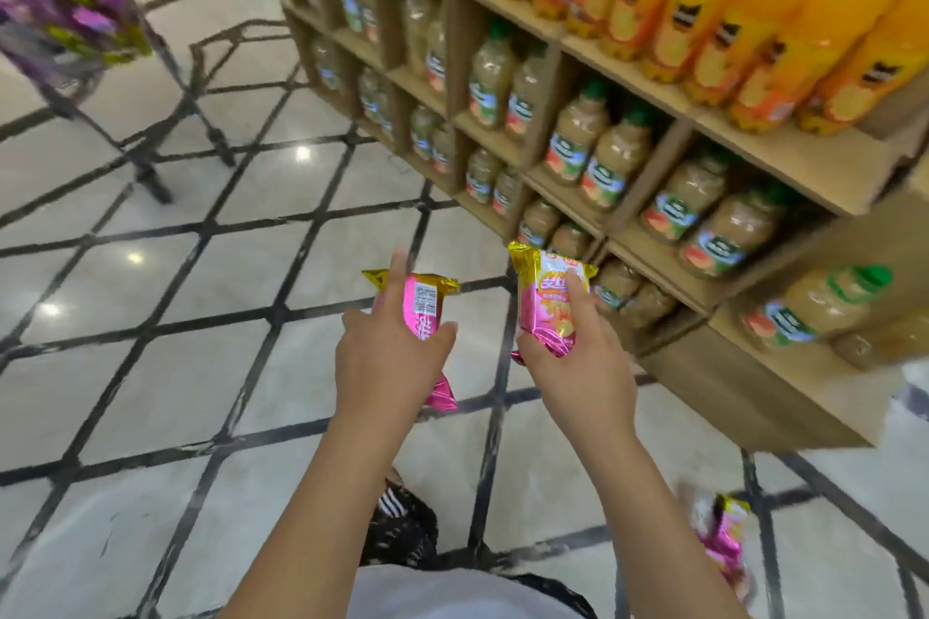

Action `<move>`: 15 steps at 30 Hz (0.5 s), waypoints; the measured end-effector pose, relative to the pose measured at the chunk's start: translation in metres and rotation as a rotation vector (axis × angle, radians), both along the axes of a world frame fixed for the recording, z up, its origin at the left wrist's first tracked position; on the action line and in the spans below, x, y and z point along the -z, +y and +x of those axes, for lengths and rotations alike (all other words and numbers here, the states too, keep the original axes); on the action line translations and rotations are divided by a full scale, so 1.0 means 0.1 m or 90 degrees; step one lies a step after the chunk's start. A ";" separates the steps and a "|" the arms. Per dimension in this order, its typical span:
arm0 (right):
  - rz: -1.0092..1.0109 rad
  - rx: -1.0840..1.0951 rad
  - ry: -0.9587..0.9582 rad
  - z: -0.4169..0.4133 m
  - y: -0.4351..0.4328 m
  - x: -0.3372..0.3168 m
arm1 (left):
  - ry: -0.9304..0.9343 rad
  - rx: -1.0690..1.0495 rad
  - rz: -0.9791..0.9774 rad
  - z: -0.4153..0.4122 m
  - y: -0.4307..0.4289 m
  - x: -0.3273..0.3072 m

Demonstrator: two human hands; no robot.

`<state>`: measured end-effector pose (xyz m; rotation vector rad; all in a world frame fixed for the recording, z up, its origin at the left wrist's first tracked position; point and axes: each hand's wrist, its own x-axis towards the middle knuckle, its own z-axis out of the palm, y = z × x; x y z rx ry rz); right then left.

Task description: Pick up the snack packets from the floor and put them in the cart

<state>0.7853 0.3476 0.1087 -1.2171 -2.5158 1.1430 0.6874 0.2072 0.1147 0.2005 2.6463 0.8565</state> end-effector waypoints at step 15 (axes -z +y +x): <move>-0.005 -0.251 -0.017 -2.61 -0.84 0.10 | -0.026 -0.190 0.021 -2.28 -1.03 0.09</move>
